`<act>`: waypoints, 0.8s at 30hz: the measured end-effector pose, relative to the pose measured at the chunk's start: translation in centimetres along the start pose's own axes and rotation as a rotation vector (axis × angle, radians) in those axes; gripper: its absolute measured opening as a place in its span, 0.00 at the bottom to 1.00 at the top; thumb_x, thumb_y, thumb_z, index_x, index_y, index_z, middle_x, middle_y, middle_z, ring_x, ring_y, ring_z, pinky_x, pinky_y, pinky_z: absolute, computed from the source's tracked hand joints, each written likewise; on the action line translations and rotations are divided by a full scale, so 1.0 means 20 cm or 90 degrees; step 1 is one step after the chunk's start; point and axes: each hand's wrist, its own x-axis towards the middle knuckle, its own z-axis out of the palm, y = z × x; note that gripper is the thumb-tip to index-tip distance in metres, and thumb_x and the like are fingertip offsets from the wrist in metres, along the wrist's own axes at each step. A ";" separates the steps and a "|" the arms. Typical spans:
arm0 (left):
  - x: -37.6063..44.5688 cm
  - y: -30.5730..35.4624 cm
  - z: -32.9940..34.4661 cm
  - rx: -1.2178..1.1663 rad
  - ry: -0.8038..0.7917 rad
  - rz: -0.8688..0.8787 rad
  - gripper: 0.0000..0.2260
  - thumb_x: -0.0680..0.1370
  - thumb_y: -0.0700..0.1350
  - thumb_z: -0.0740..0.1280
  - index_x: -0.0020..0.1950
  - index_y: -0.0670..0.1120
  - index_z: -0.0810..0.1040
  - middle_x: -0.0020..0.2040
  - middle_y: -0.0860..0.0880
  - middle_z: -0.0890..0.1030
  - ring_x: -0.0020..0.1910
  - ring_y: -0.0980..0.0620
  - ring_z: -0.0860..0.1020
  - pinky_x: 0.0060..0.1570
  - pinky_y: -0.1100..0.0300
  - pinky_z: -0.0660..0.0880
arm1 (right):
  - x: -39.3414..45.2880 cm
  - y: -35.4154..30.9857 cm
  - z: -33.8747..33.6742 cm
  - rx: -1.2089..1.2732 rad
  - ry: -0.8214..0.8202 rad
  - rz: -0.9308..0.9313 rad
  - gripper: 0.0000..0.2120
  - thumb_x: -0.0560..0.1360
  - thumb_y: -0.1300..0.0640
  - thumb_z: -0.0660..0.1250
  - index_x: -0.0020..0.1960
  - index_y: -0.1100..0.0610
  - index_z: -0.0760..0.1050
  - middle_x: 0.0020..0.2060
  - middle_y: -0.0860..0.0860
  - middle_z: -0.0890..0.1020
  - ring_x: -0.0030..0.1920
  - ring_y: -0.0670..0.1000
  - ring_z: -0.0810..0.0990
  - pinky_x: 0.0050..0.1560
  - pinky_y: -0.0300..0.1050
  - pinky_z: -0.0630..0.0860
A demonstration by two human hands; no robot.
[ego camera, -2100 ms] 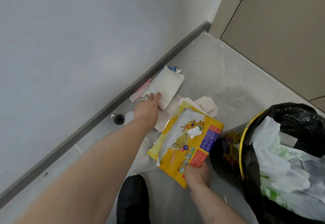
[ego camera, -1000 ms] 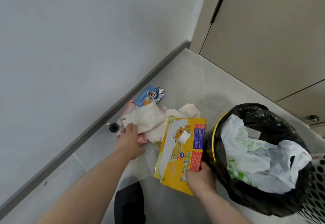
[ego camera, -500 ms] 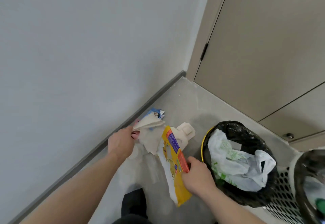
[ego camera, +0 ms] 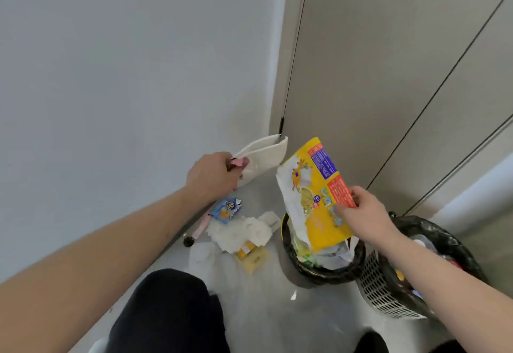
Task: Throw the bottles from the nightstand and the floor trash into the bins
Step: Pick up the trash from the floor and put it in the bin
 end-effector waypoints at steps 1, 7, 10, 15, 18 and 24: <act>-0.02 0.08 0.02 -0.014 -0.013 0.005 0.24 0.79 0.69 0.58 0.39 0.51 0.78 0.30 0.58 0.83 0.35 0.56 0.82 0.43 0.57 0.80 | -0.01 0.08 -0.05 0.046 0.009 0.034 0.06 0.78 0.57 0.69 0.54 0.51 0.77 0.44 0.50 0.83 0.41 0.51 0.81 0.37 0.45 0.72; -0.11 0.35 0.35 -0.093 -0.082 -0.015 0.24 0.79 0.69 0.58 0.40 0.51 0.78 0.30 0.57 0.84 0.32 0.56 0.83 0.42 0.50 0.83 | 0.03 0.54 -0.17 0.230 -0.056 0.276 0.10 0.79 0.59 0.69 0.60 0.55 0.79 0.43 0.56 0.86 0.37 0.53 0.81 0.37 0.45 0.80; -0.14 0.37 0.52 -0.076 -0.133 -0.038 0.24 0.80 0.67 0.58 0.43 0.48 0.78 0.31 0.56 0.84 0.32 0.57 0.83 0.43 0.49 0.84 | 0.11 0.63 -0.18 0.251 -0.107 0.312 0.12 0.80 0.57 0.69 0.63 0.52 0.78 0.48 0.58 0.87 0.39 0.53 0.83 0.37 0.44 0.80; -0.06 0.44 0.63 -0.053 -0.102 -0.024 0.24 0.80 0.67 0.59 0.41 0.48 0.78 0.31 0.56 0.84 0.30 0.57 0.82 0.39 0.50 0.82 | 0.21 0.65 -0.08 0.193 -0.143 0.318 0.22 0.78 0.55 0.72 0.70 0.55 0.72 0.51 0.55 0.85 0.45 0.53 0.85 0.41 0.48 0.82; -0.02 0.48 0.73 0.002 -0.068 0.027 0.23 0.79 0.68 0.58 0.40 0.52 0.79 0.32 0.54 0.83 0.31 0.56 0.81 0.34 0.53 0.80 | 0.26 0.66 -0.07 0.047 -0.148 0.303 0.34 0.75 0.53 0.74 0.76 0.58 0.66 0.67 0.57 0.77 0.63 0.58 0.79 0.58 0.48 0.77; 0.00 0.52 1.00 0.178 -0.062 0.231 0.13 0.81 0.50 0.64 0.65 0.53 0.81 0.62 0.52 0.77 0.53 0.44 0.80 0.43 0.54 0.75 | 0.23 0.69 -0.08 -0.040 -0.294 0.262 0.19 0.76 0.61 0.66 0.66 0.64 0.77 0.44 0.52 0.78 0.42 0.51 0.75 0.41 0.42 0.71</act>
